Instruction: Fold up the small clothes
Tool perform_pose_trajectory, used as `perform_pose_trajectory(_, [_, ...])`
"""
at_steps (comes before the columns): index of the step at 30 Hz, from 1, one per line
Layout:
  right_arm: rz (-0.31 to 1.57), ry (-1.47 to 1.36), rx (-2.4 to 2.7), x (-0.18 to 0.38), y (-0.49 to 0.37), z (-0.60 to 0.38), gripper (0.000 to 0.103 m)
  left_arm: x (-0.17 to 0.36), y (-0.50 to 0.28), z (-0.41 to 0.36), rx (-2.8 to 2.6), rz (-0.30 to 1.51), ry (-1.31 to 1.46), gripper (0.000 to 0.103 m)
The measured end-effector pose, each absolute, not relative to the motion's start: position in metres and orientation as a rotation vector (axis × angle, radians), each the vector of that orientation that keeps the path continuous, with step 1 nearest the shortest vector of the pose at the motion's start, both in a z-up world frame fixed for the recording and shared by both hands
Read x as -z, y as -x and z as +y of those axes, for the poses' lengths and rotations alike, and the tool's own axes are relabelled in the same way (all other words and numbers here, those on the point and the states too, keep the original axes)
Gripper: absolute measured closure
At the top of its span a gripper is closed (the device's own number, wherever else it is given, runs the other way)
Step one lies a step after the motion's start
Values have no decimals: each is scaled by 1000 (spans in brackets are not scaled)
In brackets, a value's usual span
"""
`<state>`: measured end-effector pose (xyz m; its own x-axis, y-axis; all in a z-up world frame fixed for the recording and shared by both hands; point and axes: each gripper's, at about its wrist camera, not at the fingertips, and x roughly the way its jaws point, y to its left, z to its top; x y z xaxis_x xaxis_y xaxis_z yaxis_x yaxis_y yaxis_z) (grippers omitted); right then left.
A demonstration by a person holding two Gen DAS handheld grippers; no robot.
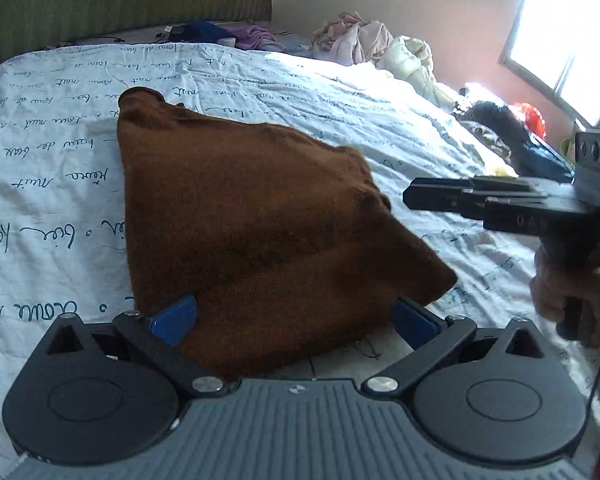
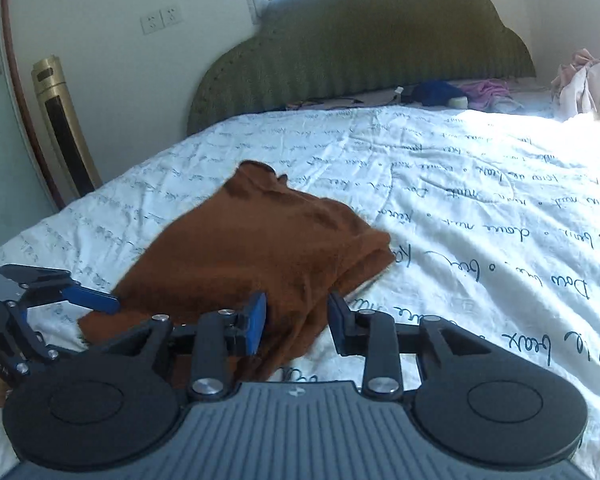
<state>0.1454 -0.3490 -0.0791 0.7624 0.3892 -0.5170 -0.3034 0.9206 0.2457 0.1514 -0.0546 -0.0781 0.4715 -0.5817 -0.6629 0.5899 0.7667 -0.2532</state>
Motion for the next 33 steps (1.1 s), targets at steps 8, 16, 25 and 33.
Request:
perform_pose_trajectory(8, [647, 97, -506, 101, -118, -298, 72, 98, -150, -54, 715, 824, -32, 0])
perform_pose_trajectory(16, [609, -119, -399, 95, -104, -356, 53, 76, -145, -39, 725, 838, 15, 0])
perform_pose_trajectory(25, [527, 30, -402, 85, -84, -328, 53, 77, -142, -53, 738, 853, -10, 0])
perform_pose_trajectory(33, [647, 196, -260, 118, -117, -317, 53, 95, -130, -57, 699, 815, -156, 0])
